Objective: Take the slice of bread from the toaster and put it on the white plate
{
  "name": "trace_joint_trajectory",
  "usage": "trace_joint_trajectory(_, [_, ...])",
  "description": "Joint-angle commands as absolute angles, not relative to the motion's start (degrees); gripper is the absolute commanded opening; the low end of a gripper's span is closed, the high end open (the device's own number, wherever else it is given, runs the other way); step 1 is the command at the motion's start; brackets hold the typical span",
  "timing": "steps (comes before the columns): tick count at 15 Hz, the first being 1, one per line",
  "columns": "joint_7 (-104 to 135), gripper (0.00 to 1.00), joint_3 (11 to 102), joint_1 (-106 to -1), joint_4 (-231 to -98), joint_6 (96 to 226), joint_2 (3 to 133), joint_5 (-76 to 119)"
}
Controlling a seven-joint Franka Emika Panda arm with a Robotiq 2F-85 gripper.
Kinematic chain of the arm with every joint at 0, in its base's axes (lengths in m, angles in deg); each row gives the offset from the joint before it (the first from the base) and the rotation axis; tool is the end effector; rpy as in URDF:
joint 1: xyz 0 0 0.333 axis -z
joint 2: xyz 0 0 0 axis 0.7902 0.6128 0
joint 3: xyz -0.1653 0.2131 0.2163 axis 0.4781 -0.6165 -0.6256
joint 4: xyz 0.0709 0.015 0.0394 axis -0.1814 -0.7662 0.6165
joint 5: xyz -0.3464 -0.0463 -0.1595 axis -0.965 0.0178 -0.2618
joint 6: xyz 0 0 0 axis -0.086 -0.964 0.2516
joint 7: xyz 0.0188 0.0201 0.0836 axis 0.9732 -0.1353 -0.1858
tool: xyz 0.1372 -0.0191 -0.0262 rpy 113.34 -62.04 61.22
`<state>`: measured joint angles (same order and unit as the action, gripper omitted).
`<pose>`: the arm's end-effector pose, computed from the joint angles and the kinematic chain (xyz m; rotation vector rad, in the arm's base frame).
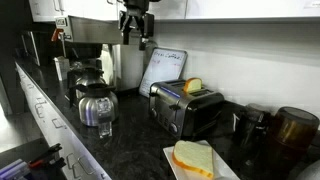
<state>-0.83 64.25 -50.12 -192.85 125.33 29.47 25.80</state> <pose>0.4056 -0.1114 0.5620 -3.0419 0.0392 -0.0097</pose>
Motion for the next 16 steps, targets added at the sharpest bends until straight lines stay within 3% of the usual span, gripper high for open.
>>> trace_joint_trajectory(1, [-1.19, 1.0, 63.28, -48.9, -192.71, 125.2, 29.62, 26.19])
trace_joint_trajectory(13, [2.95, 1.0, 63.32, -45.1, -201.06, 136.48, 28.02, 22.79])
trace_joint_trajectory(16, [1.27, 1.0, 63.69, -45.65, -199.29, 133.48, 29.36, 24.03])
